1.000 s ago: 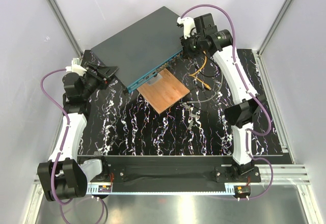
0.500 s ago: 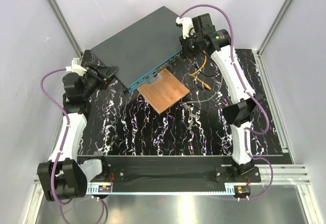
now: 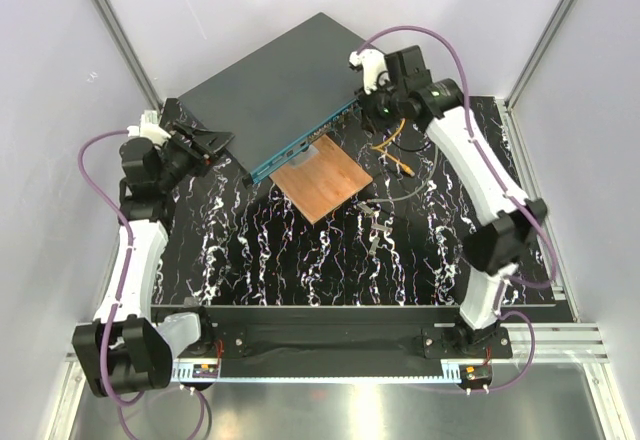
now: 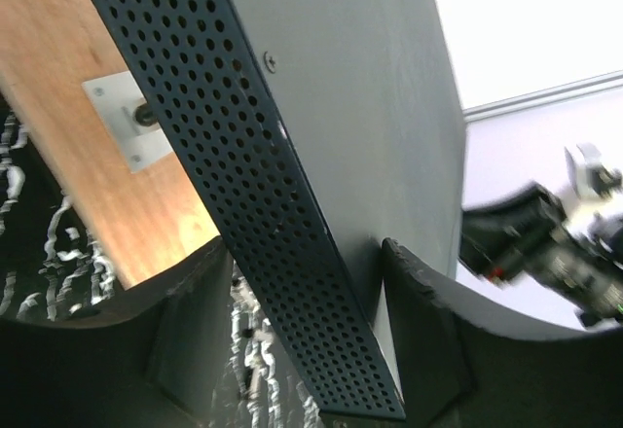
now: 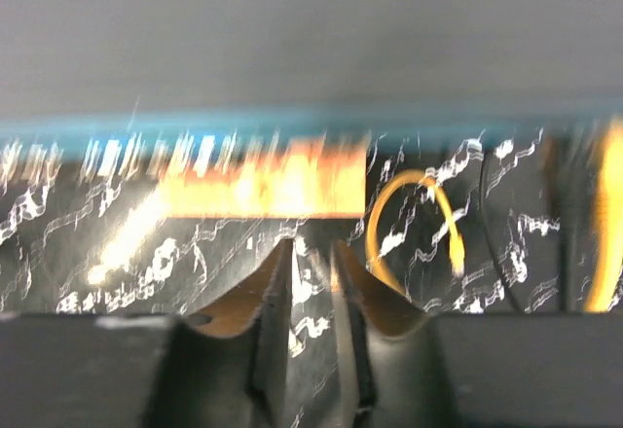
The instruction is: Insert the plug into the switch port
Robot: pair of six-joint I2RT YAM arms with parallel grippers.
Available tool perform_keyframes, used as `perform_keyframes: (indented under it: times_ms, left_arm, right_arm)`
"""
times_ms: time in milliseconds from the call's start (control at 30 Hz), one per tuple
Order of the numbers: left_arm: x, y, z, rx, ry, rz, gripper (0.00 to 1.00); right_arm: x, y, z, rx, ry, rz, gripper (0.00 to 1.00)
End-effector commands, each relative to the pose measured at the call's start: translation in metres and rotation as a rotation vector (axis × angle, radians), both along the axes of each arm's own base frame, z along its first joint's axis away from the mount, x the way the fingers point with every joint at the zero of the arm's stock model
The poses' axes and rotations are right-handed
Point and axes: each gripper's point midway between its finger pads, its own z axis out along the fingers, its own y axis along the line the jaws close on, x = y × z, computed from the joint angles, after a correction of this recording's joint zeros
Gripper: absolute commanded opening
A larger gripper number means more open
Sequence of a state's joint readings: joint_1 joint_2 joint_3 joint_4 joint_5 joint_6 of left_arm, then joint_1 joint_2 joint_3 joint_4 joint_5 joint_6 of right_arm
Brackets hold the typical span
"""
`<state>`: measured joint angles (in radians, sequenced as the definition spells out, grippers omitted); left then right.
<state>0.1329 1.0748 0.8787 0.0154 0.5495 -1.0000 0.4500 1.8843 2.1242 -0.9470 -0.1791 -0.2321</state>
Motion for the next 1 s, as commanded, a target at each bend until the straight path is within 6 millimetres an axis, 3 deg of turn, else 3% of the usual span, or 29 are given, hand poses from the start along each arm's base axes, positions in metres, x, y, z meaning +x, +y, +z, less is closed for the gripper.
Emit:
perform_keyframes:
  times_ms: [0, 100, 133, 167, 233, 333, 400, 433, 467, 500, 533, 567, 600, 633, 700, 733, 867, 933, 967]
  left_arm:
    - [-0.028, 0.003, 0.051, 0.202, -0.2, -0.094, 0.66]
    - [-0.035, 0.027, 0.063, 0.244, -0.212, -0.044, 0.72]
    - [-0.037, 0.038, 0.065, 0.257, -0.213, -0.018, 0.73]
    - [-0.042, 0.04, 0.074, 0.28, -0.235, -0.009, 0.76]
    - [-0.049, 0.046, 0.08, 0.355, -0.259, 0.0, 0.79]
    - [-0.069, 0.031, 0.119, 0.512, -0.429, -0.055, 0.82]
    - [-0.08, 0.015, 0.129, 0.657, -0.53, -0.143, 0.82]
    - [-0.093, -0.013, 0.143, 0.708, -0.619, -0.235, 0.82]
    - [-0.1, -0.027, 0.144, 0.766, -0.667, -0.289, 0.82]
    - [-0.1, -0.034, 0.133, 0.897, -0.695, -0.33, 0.82]
    - [-0.118, -0.069, 0.134, 0.915, -0.782, -0.456, 0.82]
    - [-0.116, -0.083, 0.124, 0.984, -0.815, -0.522, 0.82]
    - [-0.113, -0.09, 0.108, 1.04, -0.762, -0.549, 0.82]
    - [-0.126, -0.129, 0.092, 1.043, -0.792, -0.696, 0.82]
    - [-0.142, -0.166, 0.066, 1.122, -0.836, -0.817, 0.81]
    - [-0.144, -0.183, 0.038, 1.153, -0.82, -0.894, 0.8]
    - [-0.178, -0.236, -0.02, 1.233, -1.062, -1.243, 0.87]
    - [-0.176, -0.261, -0.039, 1.225, -1.064, -1.338, 0.86]
    - [-0.163, -0.27, -0.043, 1.242, -0.942, -1.289, 0.84]
  right_arm:
    - [-0.03, -0.011, 0.07, 0.074, -0.191, 0.047, 0.35]
    - [-0.058, -0.031, 0.07, 0.081, -0.138, 0.048, 0.4]
    - [-0.065, -0.036, 0.06, 0.074, -0.105, 0.049, 0.45]
    - [-0.078, -0.044, 0.067, 0.083, -0.111, 0.048, 0.48]
    - [-0.098, -0.06, 0.061, 0.106, -0.081, 0.044, 0.61]
    - [-0.122, -0.083, 0.046, 0.132, -0.024, 0.013, 0.78]
    - [-0.136, -0.091, 0.038, 0.152, 0.006, 0.004, 0.87]
    - [-0.145, -0.104, 0.027, 0.155, 0.032, -0.036, 0.9]
    - [-0.149, -0.109, 0.021, 0.16, 0.045, -0.051, 0.94]
    - [-0.154, -0.113, 0.016, 0.167, 0.059, -0.063, 0.95]
    - [-0.161, -0.122, 0.006, 0.174, 0.091, -0.1, 0.96]
    - [-0.163, -0.126, 0.001, 0.18, 0.11, -0.118, 0.98]
    - [-0.164, -0.13, -0.003, 0.187, 0.127, -0.135, 0.98]
    - [-0.163, -0.14, -0.012, 0.188, 0.161, -0.181, 0.98]
    - [-0.159, -0.149, -0.02, 0.184, 0.202, -0.222, 0.98]
    - [-0.156, -0.153, -0.027, 0.186, 0.241, -0.24, 0.98]
    - [-0.146, -0.177, -0.041, 0.223, 0.317, -0.329, 0.99]
    - [-0.14, -0.189, -0.053, 0.235, 0.368, -0.385, 0.99]
    - [-0.136, -0.198, -0.058, 0.222, 0.377, -0.435, 1.0]
